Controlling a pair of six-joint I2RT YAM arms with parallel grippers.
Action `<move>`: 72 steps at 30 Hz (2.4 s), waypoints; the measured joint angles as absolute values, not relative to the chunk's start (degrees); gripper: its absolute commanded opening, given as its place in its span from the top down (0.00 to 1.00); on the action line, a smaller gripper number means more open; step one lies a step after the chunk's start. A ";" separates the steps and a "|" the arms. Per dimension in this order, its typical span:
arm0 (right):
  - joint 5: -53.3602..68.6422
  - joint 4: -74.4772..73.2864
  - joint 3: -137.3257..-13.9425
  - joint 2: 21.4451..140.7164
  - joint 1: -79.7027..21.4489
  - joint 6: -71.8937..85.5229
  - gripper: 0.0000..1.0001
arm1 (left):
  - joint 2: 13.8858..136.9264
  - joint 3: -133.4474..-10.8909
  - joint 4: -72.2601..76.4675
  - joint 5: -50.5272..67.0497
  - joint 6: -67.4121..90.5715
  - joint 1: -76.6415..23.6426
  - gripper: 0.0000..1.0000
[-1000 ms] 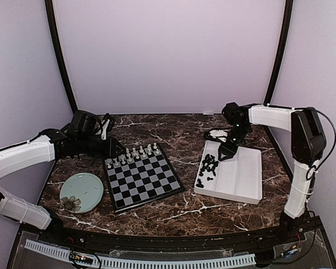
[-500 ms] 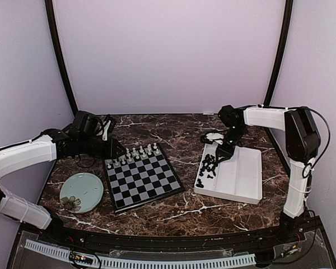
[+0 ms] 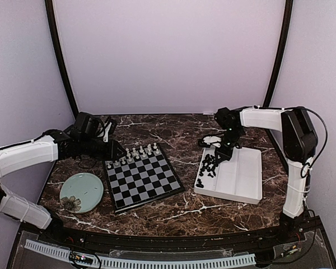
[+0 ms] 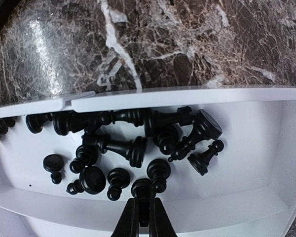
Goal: Set up the chess pieces on the board
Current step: Pick up the knight from the storage box, then place the knight at b8.
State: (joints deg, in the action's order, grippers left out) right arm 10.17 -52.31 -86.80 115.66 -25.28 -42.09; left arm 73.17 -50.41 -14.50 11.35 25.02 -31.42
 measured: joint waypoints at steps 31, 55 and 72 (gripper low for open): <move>7.42 -60.71 -111.48 123.57 -52.51 -31.64 1.00 | 70.81 -54.30 -24.95 -11.62 11.73 -26.28 0.81; 5.74 -64.20 -115.09 130.10 -58.50 -30.74 0.99 | 68.51 -52.25 -24.97 -13.34 11.09 -21.30 0.81; 5.74 -64.58 -114.32 130.28 -58.94 -30.79 0.98 | 68.51 -52.25 -24.99 -12.88 11.07 -21.26 0.81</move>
State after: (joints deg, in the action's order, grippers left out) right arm 5.74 -64.58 -114.32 130.28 -58.94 -30.79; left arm 68.51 -52.25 -24.99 -12.88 11.07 -21.26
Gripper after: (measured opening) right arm 0.053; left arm 0.193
